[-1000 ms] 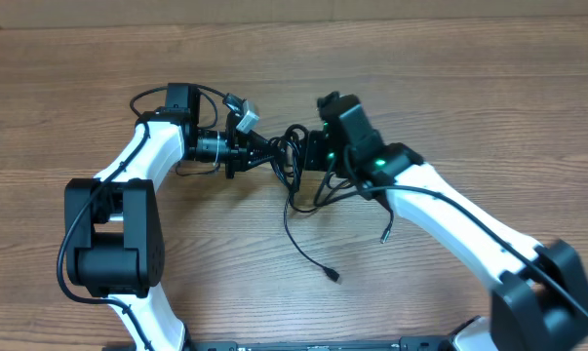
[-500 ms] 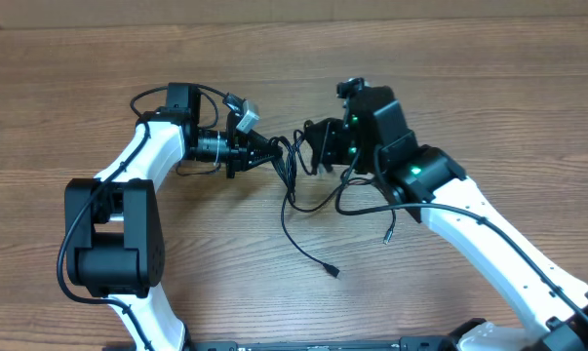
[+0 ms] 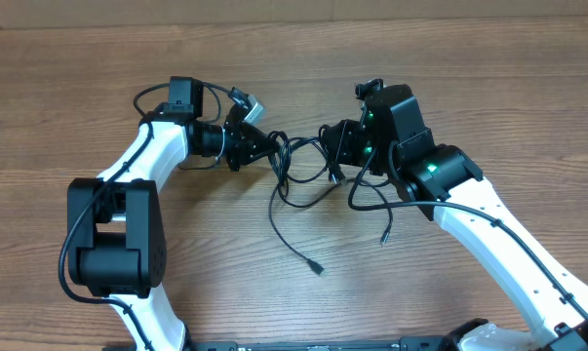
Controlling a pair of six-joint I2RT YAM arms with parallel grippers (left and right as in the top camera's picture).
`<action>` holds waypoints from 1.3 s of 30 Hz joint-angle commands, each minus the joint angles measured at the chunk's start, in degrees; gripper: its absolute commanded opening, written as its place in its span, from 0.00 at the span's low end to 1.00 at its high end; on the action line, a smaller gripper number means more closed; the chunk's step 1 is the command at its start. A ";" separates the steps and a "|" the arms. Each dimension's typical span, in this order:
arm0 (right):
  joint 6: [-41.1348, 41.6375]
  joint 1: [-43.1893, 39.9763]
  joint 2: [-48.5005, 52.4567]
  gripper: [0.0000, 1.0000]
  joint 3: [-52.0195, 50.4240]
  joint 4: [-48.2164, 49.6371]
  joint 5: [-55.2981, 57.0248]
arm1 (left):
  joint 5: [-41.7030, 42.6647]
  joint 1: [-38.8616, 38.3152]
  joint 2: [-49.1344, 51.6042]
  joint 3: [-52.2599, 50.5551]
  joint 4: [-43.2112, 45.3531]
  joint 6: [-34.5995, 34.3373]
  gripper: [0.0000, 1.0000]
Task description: Untangle cables
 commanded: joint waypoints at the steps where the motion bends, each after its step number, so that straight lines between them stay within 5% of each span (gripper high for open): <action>1: -0.07 -0.37 -1.86 0.04 0.17 -0.20 1.33 | -16.98 0.20 0.48 0.07 1.60 -12.04 0.04; 5: -0.07 -0.37 -1.86 0.04 0.17 -1.03 2.89 | -31.69 0.20 0.48 0.07 2.82 -25.66 0.04; 11: -0.04 -0.37 -1.86 0.04 0.17 -5.77 10.51 | -41.00 0.24 0.48 0.07 2.36 -33.20 0.04; 24: 0.00 -0.33 -1.79 0.04 0.13 -13.79 17.53 | -43.28 0.24 0.48 0.07 2.43 -35.80 0.04; 28: 0.15 -0.33 -1.75 0.13 0.13 -13.27 13.66 | -39.87 0.24 0.48 0.07 2.40 -34.91 0.05; 30: 0.15 -0.33 -1.75 0.13 0.13 -13.18 13.07 | -38.29 0.31 0.46 0.07 2.32 -33.11 0.16; 33: 0.15 -0.33 -1.75 0.13 0.13 -13.27 12.90 | -38.66 0.70 0.46 0.57 0.87 -32.72 0.70; 35: 0.15 -0.33 -1.75 0.13 0.13 -13.25 12.90 | -38.27 1.62 0.46 2.45 -2.32 -32.81 0.82; 39: 0.15 -0.33 -1.75 0.14 0.13 -13.14 12.92 | -36.37 2.75 0.35 6.62 -8.52 -32.85 0.82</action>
